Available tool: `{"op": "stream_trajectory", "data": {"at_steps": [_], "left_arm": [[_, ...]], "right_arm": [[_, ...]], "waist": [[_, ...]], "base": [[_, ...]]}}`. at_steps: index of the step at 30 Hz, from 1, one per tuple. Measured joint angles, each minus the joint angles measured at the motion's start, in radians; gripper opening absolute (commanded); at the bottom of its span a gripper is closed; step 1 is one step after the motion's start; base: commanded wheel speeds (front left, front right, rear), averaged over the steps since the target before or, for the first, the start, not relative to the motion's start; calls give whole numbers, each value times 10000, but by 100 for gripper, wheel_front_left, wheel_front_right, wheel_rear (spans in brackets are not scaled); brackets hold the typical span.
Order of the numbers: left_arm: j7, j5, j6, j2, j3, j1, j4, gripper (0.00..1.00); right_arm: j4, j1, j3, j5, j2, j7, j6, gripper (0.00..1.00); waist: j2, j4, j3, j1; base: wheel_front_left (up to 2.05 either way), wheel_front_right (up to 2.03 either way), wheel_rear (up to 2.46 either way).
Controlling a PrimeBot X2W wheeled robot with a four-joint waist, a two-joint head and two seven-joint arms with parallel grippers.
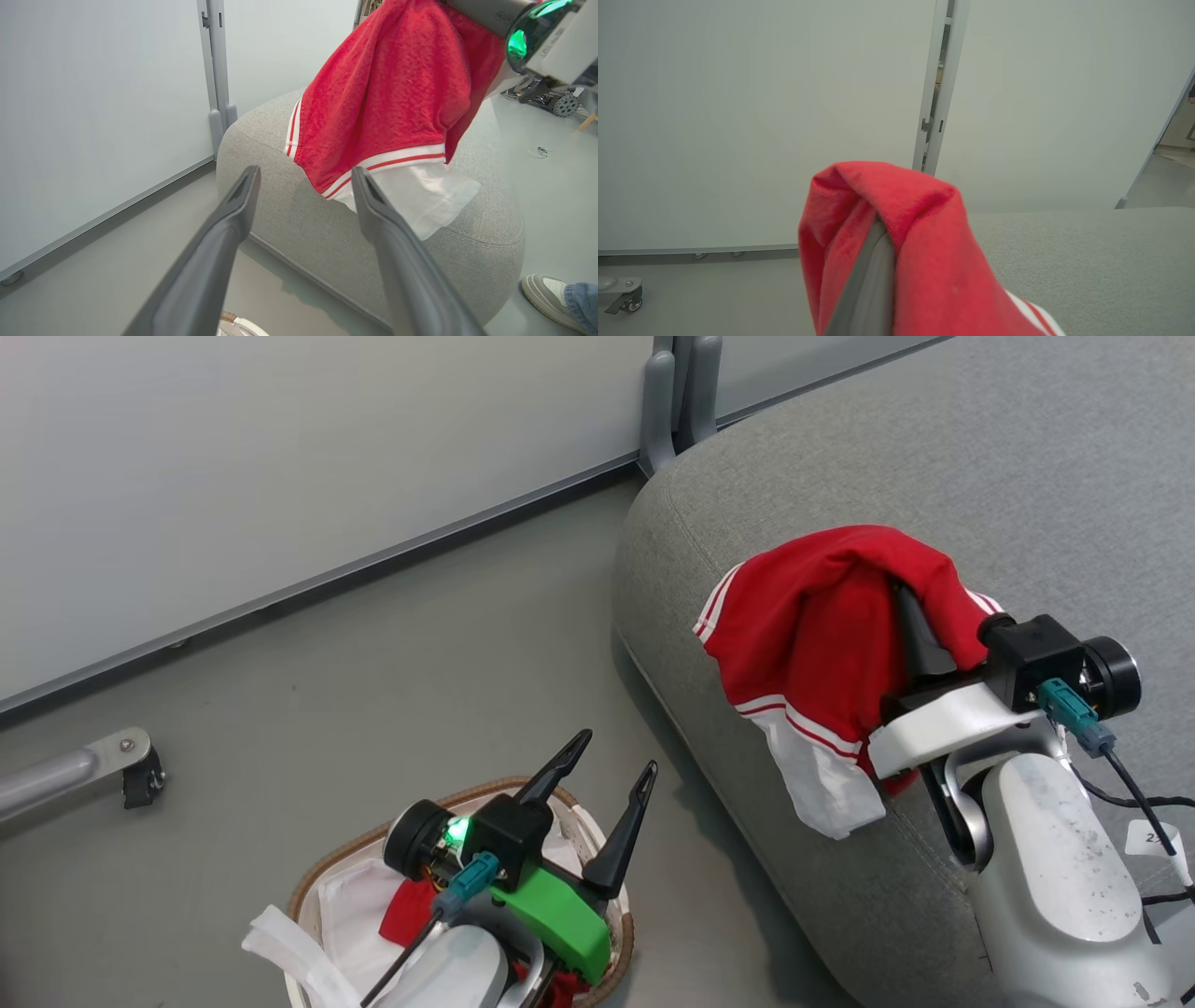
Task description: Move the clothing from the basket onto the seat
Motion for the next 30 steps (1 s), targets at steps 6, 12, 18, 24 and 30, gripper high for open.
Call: {"op": "stream_trajectory", "data": {"at_steps": [6, 12, 18, 24, 30], "left_arm": [[0, 0, 0, 138, -203, -212, -63, 100], [0, 104, 0, 314, -416, -750, -232, 100], [0, 322, -8, 602, -671, -1534, -247, 100], [0, 633, -8, 874, -681, -2327, -453, 100], [0, 884, -8, 978, -794, -3003, -558, 100]], "right_arm": [[15, -537, -522, -384, -29, 0, 2, 0], [263, -2212, -1204, -483, -871, 0, 2, 0], [972, -4238, -2044, -529, -2282, 0, 0, 0], [1682, -5755, -2702, -750, -3467, -2, 2, 0], [2460, -6315, -3563, -754, -3787, -10, 2, 0]], "waist": [[0, 115, 364, 0], [0, 395, 998, 0], [0, 709, 1970, 1], [0, 1002, 3206, 1], [0, 1272, 4530, 2]], "base": [[0, 0, 0], [0, 0, 0], [0, 0, 0], [0, 0, 0], [0, 0, 0]]}}
